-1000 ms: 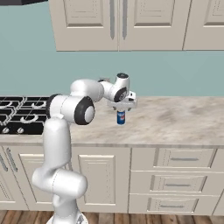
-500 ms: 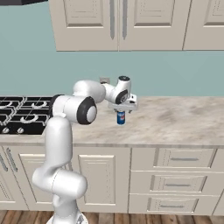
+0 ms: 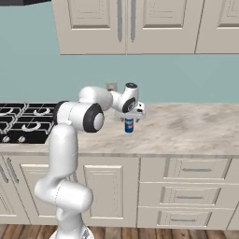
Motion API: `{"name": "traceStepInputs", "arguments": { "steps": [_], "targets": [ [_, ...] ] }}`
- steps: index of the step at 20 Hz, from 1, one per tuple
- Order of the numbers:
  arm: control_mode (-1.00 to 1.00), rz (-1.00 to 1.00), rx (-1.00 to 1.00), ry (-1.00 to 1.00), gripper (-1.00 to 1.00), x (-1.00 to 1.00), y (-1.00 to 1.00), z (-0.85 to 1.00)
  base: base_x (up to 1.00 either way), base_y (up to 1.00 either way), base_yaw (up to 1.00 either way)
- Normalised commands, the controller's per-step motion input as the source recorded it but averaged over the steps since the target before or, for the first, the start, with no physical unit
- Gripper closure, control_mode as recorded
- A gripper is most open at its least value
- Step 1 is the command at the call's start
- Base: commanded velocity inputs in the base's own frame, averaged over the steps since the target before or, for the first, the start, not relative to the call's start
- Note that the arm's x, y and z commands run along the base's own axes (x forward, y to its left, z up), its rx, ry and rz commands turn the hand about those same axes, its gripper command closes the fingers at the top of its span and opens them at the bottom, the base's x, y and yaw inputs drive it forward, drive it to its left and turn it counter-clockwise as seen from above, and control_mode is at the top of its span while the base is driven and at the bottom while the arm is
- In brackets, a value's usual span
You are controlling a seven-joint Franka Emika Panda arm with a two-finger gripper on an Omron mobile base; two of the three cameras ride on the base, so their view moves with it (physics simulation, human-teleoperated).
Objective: Four empty soda cans are scattered around the kitchen. Gather all the cans and cluster them next to the stove for recycling.
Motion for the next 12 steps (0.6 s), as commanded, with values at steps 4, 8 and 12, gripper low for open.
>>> {"name": "traceStepInputs", "arguments": {
  "steps": [4, 8, 12],
  "targets": [
    [-1.00, -0.01, 0.00, 0.03, -1.00, 0.00, 0.14, -0.26, 0.00, 0.00, 0.00],
    [-1.00, 0.00, 0.00, 0.01, 1.00, 0.00, 0.09, -0.17, 0.00, 0.00, 0.00],
    [-1.00, 0.00, 0.00, 0.00, 1.00, 0.00, 0.00, -0.01, 0.00, 0.00, 0.00]
  ]
}}
